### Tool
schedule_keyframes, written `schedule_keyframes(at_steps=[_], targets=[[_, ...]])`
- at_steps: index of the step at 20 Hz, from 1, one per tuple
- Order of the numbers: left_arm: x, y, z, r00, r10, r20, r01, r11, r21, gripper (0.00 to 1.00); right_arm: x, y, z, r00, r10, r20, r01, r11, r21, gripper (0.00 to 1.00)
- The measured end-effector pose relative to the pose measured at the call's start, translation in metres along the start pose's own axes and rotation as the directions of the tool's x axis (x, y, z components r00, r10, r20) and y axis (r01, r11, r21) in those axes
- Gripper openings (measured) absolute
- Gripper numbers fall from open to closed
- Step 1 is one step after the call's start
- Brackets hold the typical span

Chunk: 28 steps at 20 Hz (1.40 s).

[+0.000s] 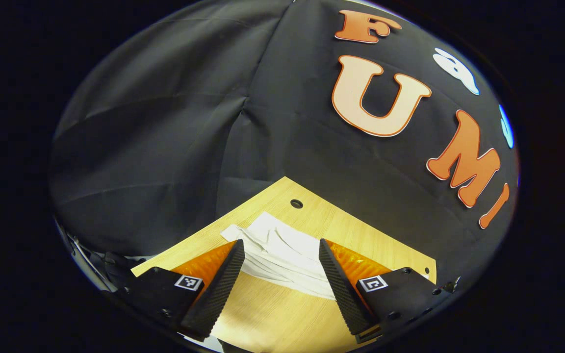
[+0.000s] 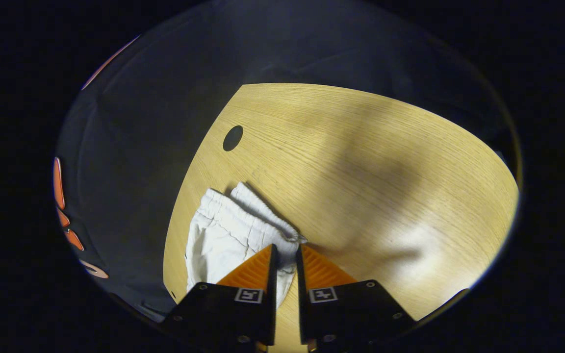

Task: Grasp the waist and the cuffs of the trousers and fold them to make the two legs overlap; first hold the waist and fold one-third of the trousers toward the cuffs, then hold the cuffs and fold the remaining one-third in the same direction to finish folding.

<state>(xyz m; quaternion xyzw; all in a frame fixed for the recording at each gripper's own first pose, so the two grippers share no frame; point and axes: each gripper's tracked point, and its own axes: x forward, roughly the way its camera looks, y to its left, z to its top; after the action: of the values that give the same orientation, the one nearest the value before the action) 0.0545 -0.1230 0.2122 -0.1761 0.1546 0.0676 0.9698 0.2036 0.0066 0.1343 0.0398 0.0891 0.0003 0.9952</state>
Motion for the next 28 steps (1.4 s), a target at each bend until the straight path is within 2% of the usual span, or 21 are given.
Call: schedule_keyframes(at_steps=[1,3,10,15,19,25,28], targets=[[-0.001,-0.001,0.001,1.000,-0.003,0.000,0.003,1.000,0.004,1.00,-0.002,0.000,0.001,1.000,-0.002,0.009,0.002,1.000,-0.008,0.12],[0.002,-0.003,0.000,1.000,-0.020,-0.007,0.021,1.000,0.011,1.00,-0.012,0.011,0.004,0.999,0.011,0.044,-0.009,0.999,-0.046,0.05],[0.021,0.004,0.014,0.994,-0.103,-0.027,0.104,0.994,0.029,1.00,-0.071,0.068,0.000,0.983,0.100,0.153,-0.070,0.979,-0.191,0.01],[0.042,0.022,0.034,0.988,-0.153,-0.032,0.155,0.985,0.069,1.00,-0.112,0.140,-0.035,0.964,0.155,0.214,-0.071,0.933,-0.353,0.00],[0.068,0.053,0.046,0.986,-0.160,-0.043,0.165,0.976,0.140,1.00,-0.143,0.187,-0.072,0.950,0.202,0.239,-0.075,0.889,-0.452,0.01],[0.089,0.087,0.055,0.973,-0.218,-0.080,0.227,0.967,0.117,1.00,-0.166,0.219,-0.086,0.951,0.243,0.193,-0.106,0.838,-0.536,0.01],[0.095,0.106,0.066,0.972,-0.223,-0.076,0.231,0.967,0.107,1.00,-0.145,0.227,-0.090,0.956,0.249,0.156,-0.115,0.806,-0.580,0.01]])
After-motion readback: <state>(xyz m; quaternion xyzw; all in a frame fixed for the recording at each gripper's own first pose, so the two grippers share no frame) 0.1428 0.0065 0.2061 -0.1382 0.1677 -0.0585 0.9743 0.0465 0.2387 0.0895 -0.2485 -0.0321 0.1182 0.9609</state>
